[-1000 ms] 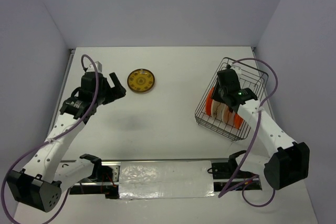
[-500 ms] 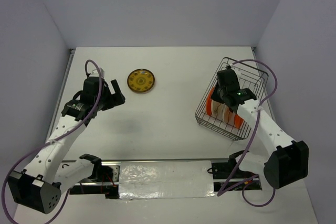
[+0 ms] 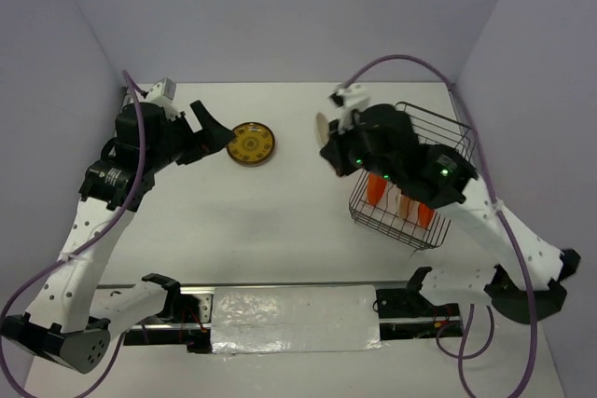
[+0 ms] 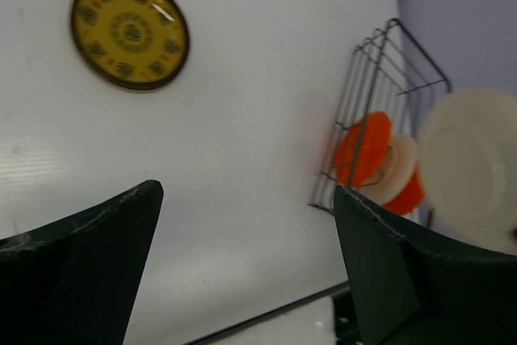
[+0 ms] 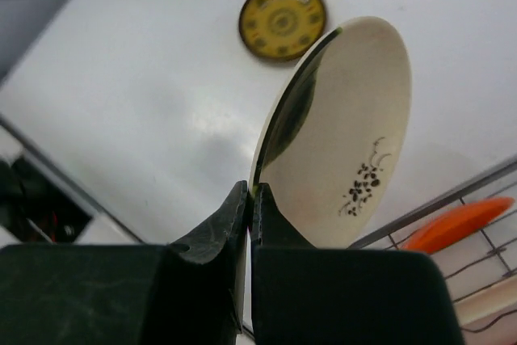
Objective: Unload the plates from the dish rack
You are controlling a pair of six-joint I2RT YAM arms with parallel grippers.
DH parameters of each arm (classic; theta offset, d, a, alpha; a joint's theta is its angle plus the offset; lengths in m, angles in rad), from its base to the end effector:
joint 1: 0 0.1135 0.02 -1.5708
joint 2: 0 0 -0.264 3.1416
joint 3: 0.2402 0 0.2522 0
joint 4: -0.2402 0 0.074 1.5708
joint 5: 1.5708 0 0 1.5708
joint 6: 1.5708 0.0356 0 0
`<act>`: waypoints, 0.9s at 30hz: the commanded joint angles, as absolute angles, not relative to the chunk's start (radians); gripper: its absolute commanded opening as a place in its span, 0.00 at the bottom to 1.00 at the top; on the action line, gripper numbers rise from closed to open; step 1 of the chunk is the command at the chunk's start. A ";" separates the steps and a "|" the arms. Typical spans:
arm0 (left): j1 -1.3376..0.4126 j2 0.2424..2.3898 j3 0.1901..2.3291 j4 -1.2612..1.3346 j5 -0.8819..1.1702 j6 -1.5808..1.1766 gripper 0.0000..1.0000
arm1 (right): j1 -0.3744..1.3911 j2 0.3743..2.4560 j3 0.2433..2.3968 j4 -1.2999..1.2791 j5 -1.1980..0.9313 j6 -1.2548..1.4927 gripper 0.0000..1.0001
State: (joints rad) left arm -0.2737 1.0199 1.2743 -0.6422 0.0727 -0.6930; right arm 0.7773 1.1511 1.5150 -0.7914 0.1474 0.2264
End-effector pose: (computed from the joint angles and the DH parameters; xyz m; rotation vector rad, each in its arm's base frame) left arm 0.1968 -0.0579 0.4167 -0.3729 1.9904 -0.6972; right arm 0.1600 0.1501 0.4526 -0.4584 1.9757 0.4958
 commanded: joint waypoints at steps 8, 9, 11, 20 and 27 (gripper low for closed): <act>-0.275 1.108 1.266 -0.618 0.342 -0.855 1.00 | 1.304 1.468 1.715 -0.928 0.537 -0.057 0.00; -0.275 1.108 1.229 -0.621 0.350 -0.844 1.00 | 1.316 1.506 1.750 -0.933 0.538 -0.075 0.00; -0.275 1.098 1.183 -0.600 0.371 -0.844 0.95 | 1.336 1.554 1.788 -0.957 0.557 -0.083 0.00; -0.279 1.133 1.046 -0.505 0.434 -0.830 0.24 | 1.358 1.733 1.925 -0.916 0.621 -0.140 0.00; -0.285 1.170 0.996 -0.324 0.347 -0.909 0.00 | 1.304 1.654 1.747 -0.786 0.563 -0.088 0.44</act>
